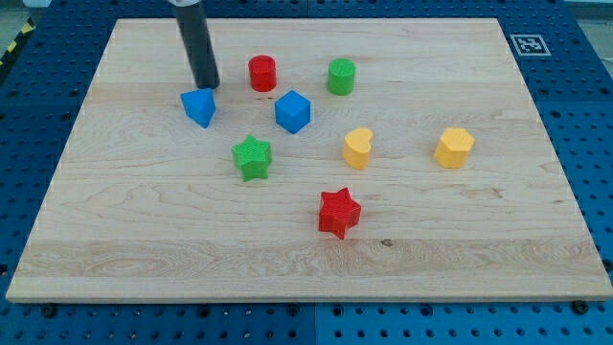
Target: Slide the heart to the bottom left of the hexagon
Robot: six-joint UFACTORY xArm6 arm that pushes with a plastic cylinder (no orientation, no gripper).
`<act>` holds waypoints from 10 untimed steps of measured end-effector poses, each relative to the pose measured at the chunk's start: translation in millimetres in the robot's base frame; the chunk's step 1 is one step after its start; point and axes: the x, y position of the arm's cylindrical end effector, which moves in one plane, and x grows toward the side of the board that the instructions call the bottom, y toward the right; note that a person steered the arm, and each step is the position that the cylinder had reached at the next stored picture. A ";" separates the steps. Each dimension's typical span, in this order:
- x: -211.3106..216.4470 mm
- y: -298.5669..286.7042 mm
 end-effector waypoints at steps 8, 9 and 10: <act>96.4 129.6; 106.1 159.2; 111.4 191.8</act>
